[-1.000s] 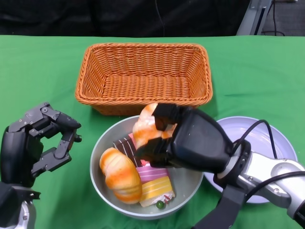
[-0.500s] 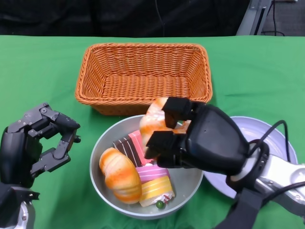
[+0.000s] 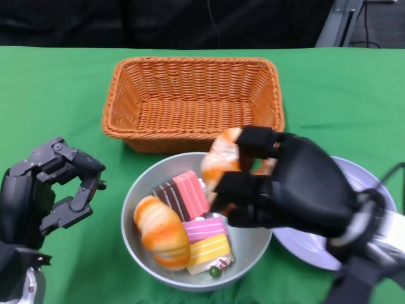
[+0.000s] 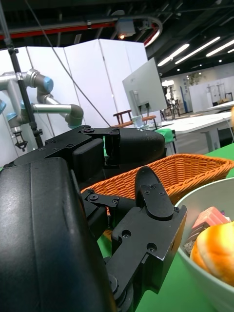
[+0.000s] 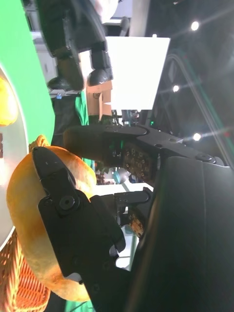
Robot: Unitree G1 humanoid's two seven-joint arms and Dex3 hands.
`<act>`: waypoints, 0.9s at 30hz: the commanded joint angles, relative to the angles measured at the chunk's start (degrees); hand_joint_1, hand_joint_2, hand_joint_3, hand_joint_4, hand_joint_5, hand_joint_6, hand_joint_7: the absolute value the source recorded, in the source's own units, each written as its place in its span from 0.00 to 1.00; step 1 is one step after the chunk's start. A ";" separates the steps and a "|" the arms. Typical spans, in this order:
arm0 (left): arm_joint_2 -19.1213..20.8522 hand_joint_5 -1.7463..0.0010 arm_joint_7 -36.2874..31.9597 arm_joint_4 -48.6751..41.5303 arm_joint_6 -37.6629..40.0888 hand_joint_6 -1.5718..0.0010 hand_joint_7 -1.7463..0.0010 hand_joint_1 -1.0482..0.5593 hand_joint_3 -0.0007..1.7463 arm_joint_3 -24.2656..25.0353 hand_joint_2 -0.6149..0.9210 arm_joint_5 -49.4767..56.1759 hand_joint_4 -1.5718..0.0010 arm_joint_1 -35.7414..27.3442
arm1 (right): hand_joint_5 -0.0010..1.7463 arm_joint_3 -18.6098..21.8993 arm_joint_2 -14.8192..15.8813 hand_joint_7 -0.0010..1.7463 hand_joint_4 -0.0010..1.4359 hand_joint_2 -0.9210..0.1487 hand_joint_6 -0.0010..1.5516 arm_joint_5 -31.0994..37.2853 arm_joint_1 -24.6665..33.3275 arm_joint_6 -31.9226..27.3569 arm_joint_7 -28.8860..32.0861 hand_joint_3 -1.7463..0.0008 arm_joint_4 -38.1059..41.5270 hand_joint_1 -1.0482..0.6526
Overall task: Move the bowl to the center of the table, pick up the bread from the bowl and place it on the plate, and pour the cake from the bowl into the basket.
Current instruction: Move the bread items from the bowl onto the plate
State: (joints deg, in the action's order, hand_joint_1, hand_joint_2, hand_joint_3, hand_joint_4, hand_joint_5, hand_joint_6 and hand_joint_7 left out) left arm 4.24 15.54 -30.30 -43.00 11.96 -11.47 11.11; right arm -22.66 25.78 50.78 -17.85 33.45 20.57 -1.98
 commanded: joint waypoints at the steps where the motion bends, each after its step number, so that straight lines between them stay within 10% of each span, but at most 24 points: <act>1: 1.54 0.14 0.97 -0.51 -0.13 0.45 0.35 0.61 0.47 0.66 0.83 -1.33 0.50 0.37 | 0.80 5.22 4.05 0.53 0.53 0.13 0.53 -2.73 3.84 0.20 -0.80 0.99 -0.45 0.52; 27: 2.55 0.15 1.51 -1.04 0.30 0.46 0.35 0.62 0.49 0.58 0.83 -1.91 0.50 -0.04 | 0.63 10.00 3.59 0.25 0.62 0.09 0.66 -2.18 9.04 -2.48 1.81 1.00 10.05 0.54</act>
State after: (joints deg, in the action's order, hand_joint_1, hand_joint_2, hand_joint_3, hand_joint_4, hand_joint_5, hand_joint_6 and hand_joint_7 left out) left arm 5.62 16.63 -30.98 -42.73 11.93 -12.88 11.08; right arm -12.70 29.56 48.49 -8.67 31.33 21.33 6.99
